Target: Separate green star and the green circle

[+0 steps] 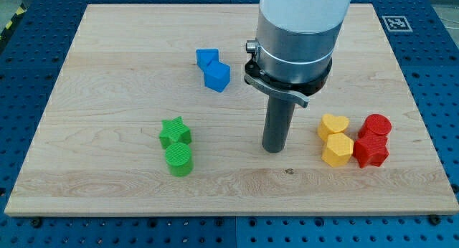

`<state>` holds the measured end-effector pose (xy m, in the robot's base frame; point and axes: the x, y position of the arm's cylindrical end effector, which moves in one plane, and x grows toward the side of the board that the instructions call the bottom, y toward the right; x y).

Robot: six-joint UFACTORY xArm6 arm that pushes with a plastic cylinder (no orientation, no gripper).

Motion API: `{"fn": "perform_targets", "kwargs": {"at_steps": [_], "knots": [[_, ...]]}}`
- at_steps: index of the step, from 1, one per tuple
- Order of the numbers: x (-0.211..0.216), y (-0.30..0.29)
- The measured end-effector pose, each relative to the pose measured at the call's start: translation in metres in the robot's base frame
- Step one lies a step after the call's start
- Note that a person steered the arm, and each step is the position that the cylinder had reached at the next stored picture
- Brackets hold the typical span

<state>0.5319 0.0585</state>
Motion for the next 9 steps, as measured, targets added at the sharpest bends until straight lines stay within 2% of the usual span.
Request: {"fn": "perform_targets", "kwargs": {"at_steps": [4,9], "knots": [[0.007,-0.006],[0.01,-0.121]]}}
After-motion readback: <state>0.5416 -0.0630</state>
